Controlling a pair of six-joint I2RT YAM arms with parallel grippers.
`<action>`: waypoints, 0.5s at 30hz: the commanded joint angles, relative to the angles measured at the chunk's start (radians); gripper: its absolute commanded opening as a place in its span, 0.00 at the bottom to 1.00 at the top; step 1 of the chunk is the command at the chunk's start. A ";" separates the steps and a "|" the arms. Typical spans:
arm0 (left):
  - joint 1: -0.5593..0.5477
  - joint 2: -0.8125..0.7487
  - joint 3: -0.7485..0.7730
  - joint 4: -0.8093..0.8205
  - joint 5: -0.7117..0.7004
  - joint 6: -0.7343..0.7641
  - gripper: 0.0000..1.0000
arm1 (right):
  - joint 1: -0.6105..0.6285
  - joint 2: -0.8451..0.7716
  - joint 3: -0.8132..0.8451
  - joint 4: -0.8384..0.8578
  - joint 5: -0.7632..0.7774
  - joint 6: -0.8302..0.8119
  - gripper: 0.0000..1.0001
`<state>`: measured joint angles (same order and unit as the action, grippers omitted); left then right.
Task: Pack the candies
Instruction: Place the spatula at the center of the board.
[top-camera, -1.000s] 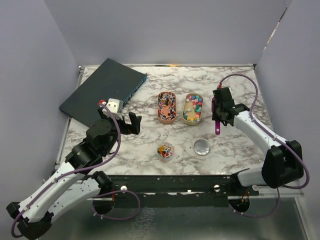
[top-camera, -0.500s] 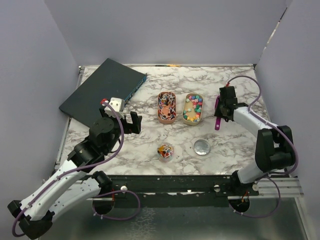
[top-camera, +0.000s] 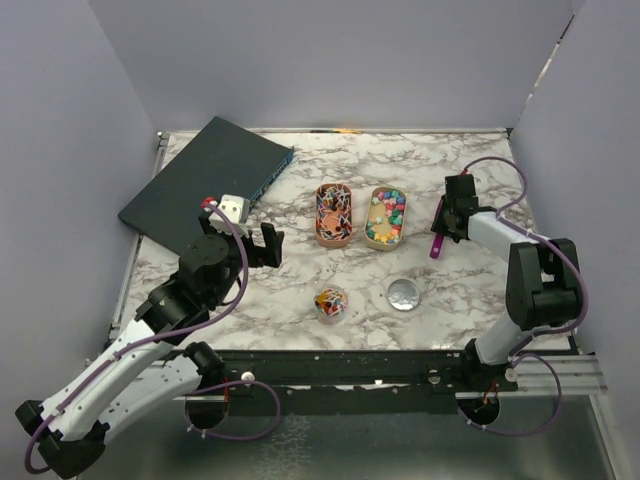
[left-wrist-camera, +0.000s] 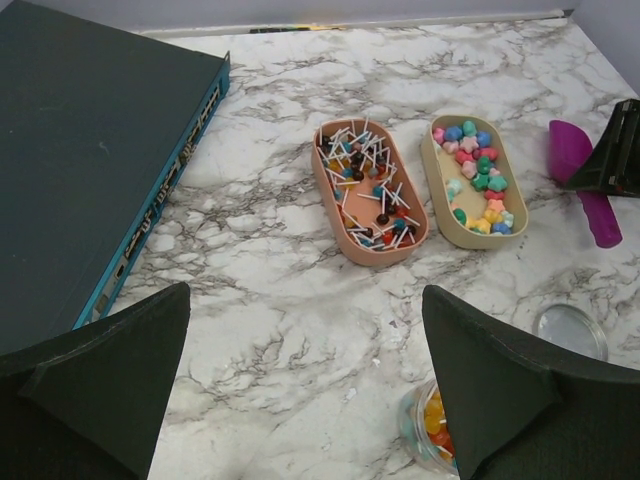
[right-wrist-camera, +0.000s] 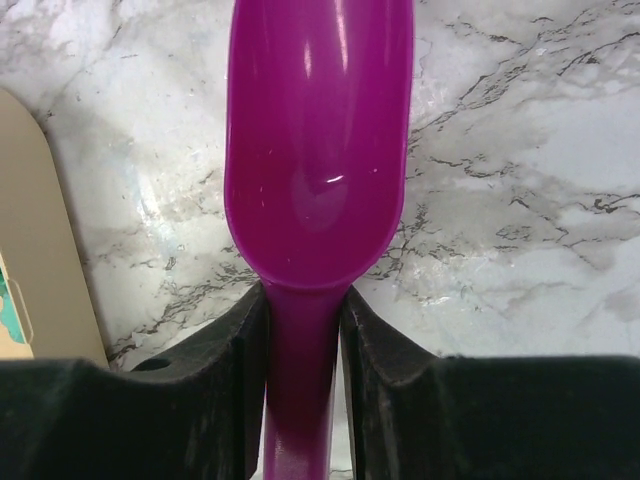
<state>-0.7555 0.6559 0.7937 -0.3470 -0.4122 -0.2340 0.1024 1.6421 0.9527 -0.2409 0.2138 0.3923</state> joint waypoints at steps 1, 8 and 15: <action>0.007 0.007 -0.011 -0.009 -0.008 0.011 0.99 | -0.009 0.005 -0.026 0.051 -0.001 0.016 0.38; 0.008 0.019 -0.007 -0.006 0.003 0.010 0.99 | -0.009 -0.021 -0.032 0.049 -0.003 0.016 0.50; 0.009 0.024 -0.008 -0.004 0.006 0.011 0.99 | -0.010 -0.135 -0.053 0.021 -0.042 -0.010 0.56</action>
<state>-0.7528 0.6785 0.7937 -0.3470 -0.4118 -0.2340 0.0978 1.5959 0.9184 -0.2222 0.2123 0.3954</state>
